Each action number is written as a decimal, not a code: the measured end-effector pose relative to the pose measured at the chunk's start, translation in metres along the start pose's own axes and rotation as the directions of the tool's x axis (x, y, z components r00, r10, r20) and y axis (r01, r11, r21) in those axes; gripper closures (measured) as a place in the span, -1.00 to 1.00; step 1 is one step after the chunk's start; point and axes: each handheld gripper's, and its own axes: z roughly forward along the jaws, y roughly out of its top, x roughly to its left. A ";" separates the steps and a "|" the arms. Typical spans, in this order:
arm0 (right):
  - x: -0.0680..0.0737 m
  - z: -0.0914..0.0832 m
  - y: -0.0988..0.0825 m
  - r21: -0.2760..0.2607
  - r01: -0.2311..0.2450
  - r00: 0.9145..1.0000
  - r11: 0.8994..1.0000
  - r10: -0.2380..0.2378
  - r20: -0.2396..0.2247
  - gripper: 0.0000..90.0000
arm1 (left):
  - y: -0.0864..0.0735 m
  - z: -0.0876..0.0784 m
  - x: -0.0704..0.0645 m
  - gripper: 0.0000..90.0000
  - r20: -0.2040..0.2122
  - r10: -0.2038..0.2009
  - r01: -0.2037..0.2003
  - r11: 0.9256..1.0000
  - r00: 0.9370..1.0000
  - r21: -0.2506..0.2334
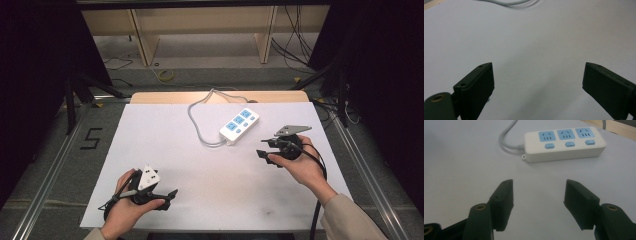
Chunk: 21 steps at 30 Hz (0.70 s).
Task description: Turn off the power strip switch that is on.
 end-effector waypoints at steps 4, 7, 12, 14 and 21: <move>0.003 -0.005 -0.007 -0.010 -0.003 1.000 1.000 0.003 0.002 -0.13 | 0.000 0.000 0.000 -0.78 -0.001 -0.001 0.001 1.000 1.000 0.000; 0.006 -0.009 -0.012 -0.015 -0.002 1.000 1.000 0.002 0.001 -0.15 | 0.000 0.000 0.000 -0.78 -0.001 -0.002 0.002 1.000 1.000 0.001; 0.009 -0.017 -0.021 -0.035 -0.015 1.000 0.999 0.015 -0.008 -0.18 | 0.000 0.000 0.001 -0.78 -0.001 -0.002 0.002 1.000 1.000 0.004; 0.011 -0.020 -0.026 -0.038 -0.020 1.000 0.999 0.020 -0.013 -0.19 | 0.000 0.000 0.000 -0.78 -0.001 -0.002 0.002 1.000 1.000 0.004; 0.015 -0.032 -0.043 -0.052 -0.044 0.999 0.998 0.043 -0.028 -0.22 | 0.000 0.000 0.001 -0.78 -0.004 -0.004 0.004 1.000 1.000 0.004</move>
